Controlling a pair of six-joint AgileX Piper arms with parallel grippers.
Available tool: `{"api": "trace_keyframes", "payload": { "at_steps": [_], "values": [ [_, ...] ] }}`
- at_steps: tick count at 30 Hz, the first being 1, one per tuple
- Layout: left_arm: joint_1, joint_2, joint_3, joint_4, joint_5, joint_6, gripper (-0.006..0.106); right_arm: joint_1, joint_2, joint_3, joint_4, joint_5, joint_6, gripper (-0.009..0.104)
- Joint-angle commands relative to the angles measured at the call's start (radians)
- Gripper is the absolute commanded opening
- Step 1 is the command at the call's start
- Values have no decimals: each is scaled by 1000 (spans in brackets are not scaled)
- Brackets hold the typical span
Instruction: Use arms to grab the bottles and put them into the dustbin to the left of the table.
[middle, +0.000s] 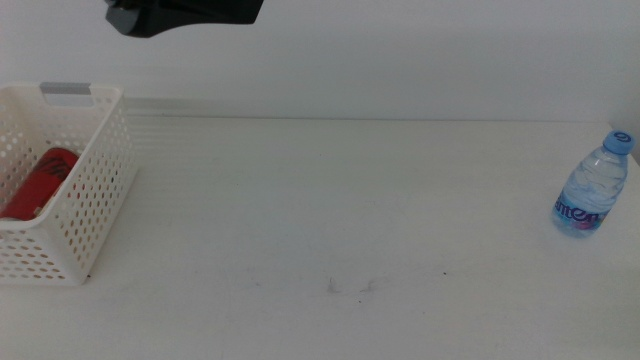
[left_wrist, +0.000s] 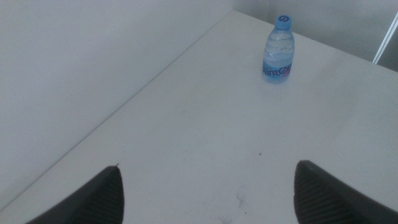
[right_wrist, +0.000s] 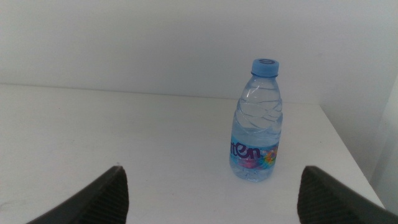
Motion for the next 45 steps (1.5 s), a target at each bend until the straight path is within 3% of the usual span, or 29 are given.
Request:
{"api": "trace_keyframes", "payload": {
  "at_steps": [1, 3, 7, 14, 19, 24, 29, 40, 45],
  "values": [
    [-2, -5, -2, -2, -14, -5, 94, -3, -5, 3, -7, -12, -4, 90],
    [-2, -5, -2, -2, -14, -5, 94, -3, -5, 3, -48, -74, -6, 90],
    [-2, -5, -2, -2, -14, -5, 94, -3, 8, -13, -59, -86, 23, 90],
    [-2, -5, -2, -2, -14, -5, 94, -3, 381, -201, -76, -124, 26, 90],
    [-2, -5, -2, -2, -14, -5, 94, -3, 653, -197, -40, -389, 102, 90],
    [-2, -5, -2, 2, -21, -5, 94, -3, 872, -197, -23, -544, 98, 90],
    [-2, -5, -2, 5, -23, -5, 94, -8, 1036, -197, 7, -636, -39, 90],
    [-2, -5, -2, 6, -58, -5, 94, -206, 1435, -197, 8, -1005, 56, 90],
    [-2, -5, -2, 6, -108, -5, 94, -212, 1532, -199, -3, -1171, 9, 90]
  ]
}}
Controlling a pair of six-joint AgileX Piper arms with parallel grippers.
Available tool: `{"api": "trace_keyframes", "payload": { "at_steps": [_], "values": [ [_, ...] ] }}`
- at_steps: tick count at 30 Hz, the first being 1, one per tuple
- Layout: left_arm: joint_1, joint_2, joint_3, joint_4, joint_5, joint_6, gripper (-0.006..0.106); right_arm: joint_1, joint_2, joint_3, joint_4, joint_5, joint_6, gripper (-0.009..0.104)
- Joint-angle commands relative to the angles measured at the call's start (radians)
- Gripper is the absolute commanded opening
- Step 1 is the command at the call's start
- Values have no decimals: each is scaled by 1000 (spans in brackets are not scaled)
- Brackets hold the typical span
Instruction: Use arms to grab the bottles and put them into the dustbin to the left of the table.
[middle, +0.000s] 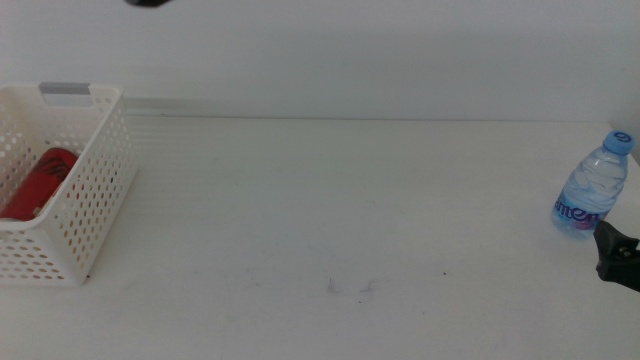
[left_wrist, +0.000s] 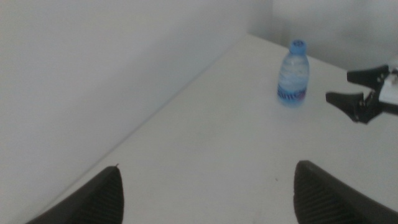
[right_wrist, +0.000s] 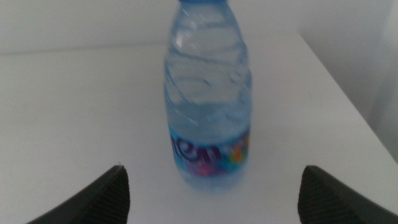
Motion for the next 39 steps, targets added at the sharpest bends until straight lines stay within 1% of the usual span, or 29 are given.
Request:
{"api": "trace_keyframes", "payload": {
  "at_steps": [1, 5, 6, 9, 11, 15, 21, 24, 25, 28, 29, 30, 31, 32, 33, 34, 35, 36, 38, 39],
  "values": [
    [-2, -5, -2, 0, -37, -5, 94, -10, 50, -7, -9, -115, -33, 90],
    [-2, -5, -2, 23, -43, -5, 94, -10, 161, -22, -3, -255, -67, 90],
    [-2, -5, -2, 25, -43, -5, 94, -8, 189, -37, -7, -261, -67, 90],
    [-2, -5, -2, 25, -43, -5, 94, -8, 259, -92, -54, -261, -67, 90],
    [-2, -5, -2, 25, -43, -5, 94, -8, 300, -134, -61, -261, -67, 90],
    [-2, -5, -2, 25, -43, -5, 94, -8, 376, -206, -41, -261, -59, 90],
    [-2, -5, -2, 25, -43, -5, 94, -7, 478, -314, 21, -261, -59, 90],
    [-2, -5, -2, 25, -43, -5, 94, -7, 528, -381, 19, -261, -59, 90],
    [-2, -5, -2, 25, -43, -5, 94, -5, 542, -401, 6, -257, -59, 90],
    [-2, -5, -2, 27, -43, -5, 94, 10, 570, -452, 1, -217, -59, 88],
    [-2, -5, -2, 27, -43, -5, 94, 18, 579, -465, 5, -202, -59, 85],
    [-2, -5, -2, 27, -43, -5, 94, 27, 588, -480, 13, -176, -59, 77],
    [-2, -5, -2, 27, -43, -5, 94, 37, 592, -495, 13, -148, -59, 62],
    [-2, -5, -2, 27, -43, -5, 94, 48, 596, -506, 13, -124, -59, 45],
    [-2, -5, -2, 27, -43, -5, 94, 67, 596, -512, 9, -108, -59, 18],
    [-2, -5, -2, 27, -43, -5, 94, 94, 590, -517, 10, -110, -50, -1],
    [-2, -5, -2, 27, -43, -5, 94, 124, 579, -524, 18, -112, -47, 1],
    [-2, -5, -2, 27, -43, -5, 94, 173, 562, -537, 40, -110, -45, -1],
    [-2, -5, -2, 27, -43, -5, 94, 302, 538, -583, 117, -110, -48, -3],
    [-2, -5, -2, 27, -43, -5, 94, 372, 538, -611, 143, -110, -67, -3]
  ]
}}
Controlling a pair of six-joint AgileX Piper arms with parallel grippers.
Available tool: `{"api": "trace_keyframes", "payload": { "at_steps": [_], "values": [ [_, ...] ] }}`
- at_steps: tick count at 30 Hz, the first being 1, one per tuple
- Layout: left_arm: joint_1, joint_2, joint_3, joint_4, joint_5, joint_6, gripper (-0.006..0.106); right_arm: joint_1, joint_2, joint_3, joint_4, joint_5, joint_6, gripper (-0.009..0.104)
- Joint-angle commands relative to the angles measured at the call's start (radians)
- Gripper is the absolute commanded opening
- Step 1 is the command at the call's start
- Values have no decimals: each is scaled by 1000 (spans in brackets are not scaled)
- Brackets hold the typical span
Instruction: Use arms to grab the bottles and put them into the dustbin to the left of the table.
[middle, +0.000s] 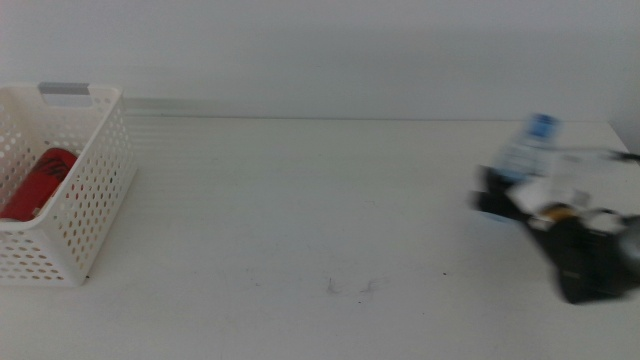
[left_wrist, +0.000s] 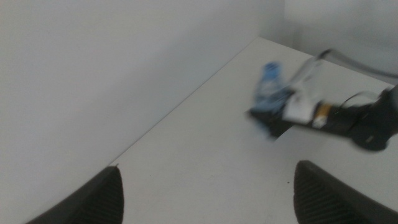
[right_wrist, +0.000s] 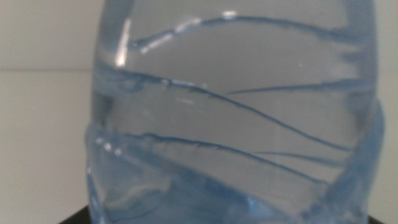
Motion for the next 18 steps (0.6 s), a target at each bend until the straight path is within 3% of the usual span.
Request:
{"api": "trace_keyframes", "payload": {
  "at_steps": [1, 5, 8, 12, 15, 18],
  "values": [
    [-2, -5, -2, 2, -16, -5, 94, 159, -30, -87, 27, -39, -37, -3],
    [-2, -5, -2, 2, -16, -5, 94, 329, 54, -348, 2, 180, -61, -3],
    [-2, -5, -2, 2, -16, -5, 94, 392, 150, -518, 1, 334, -71, -3],
    [-2, -5, -2, 2, -16, -5, 94, 430, 241, -640, 0, 424, -73, 1],
    [-2, -5, -2, 4, -16, -5, 94, 434, 268, -650, 0, 431, -73, 26],
    [-2, -5, -2, 4, -19, -5, 94, 435, 251, -650, 0, 553, -71, 80]
  ]
}}
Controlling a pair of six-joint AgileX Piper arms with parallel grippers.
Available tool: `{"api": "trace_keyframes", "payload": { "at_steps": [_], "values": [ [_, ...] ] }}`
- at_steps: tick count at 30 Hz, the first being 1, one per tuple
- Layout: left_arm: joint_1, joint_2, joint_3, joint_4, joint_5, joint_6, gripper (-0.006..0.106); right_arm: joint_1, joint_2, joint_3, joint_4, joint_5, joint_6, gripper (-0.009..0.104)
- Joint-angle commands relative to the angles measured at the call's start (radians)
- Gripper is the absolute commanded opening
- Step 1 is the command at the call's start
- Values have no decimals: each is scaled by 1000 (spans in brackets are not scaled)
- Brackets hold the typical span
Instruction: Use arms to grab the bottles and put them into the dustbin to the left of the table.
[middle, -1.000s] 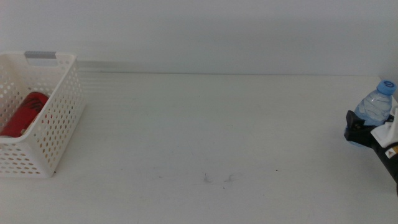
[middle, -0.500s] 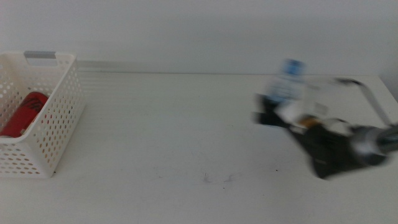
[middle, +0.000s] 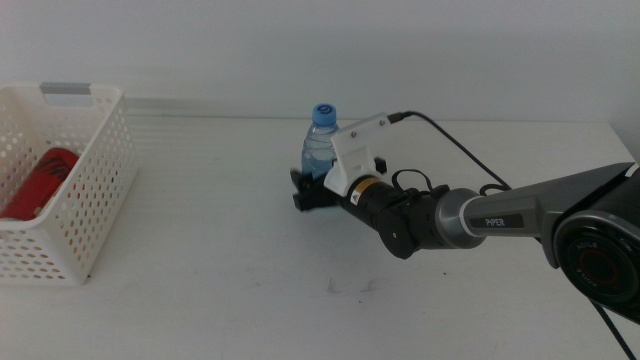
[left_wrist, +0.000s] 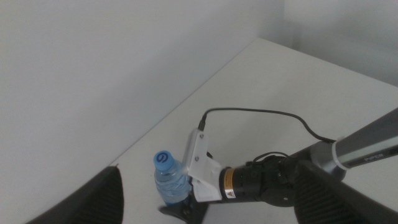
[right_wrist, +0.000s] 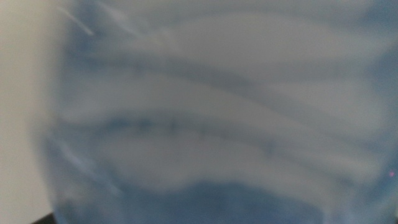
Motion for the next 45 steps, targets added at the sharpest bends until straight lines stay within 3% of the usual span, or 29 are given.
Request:
{"api": "trace_keyframes", "payload": {
  "at_steps": [1, 5, 10, 18, 22, 27, 37, 41, 45],
  "values": [
    [-2, -5, -2, 2, -19, -5, 94, 9, -29, -2, 5, 156, -9, 93],
    [-2, -5, -2, 2, -19, -5, 94, 44, -182, 32, 12, 496, 17, 88],
    [-2, -5, -2, 2, -19, -5, 94, 72, -492, 179, 35, 755, 83, 85],
    [-2, -5, -2, 2, -19, -5, 94, 68, -1026, 253, -40, 1159, 131, 79],
    [-2, -5, -2, 2, -19, -5, 94, 68, -1203, 253, -90, 1175, 159, 79],
    [-2, -5, -2, 2, -19, -5, 94, 68, -1248, 253, -158, 1168, 206, 79],
    [-2, -5, -2, 2, -19, -5, 94, 68, -1248, 253, -158, 1121, 206, 79],
    [-26, -23, 89, 104, -152, -36, 94, 68, -1248, 253, -158, 1121, 206, 79],
    [-108, -86, 449, 261, -624, -230, 94, 68, -1248, 253, -158, 1121, 206, 79]
  ]
}}
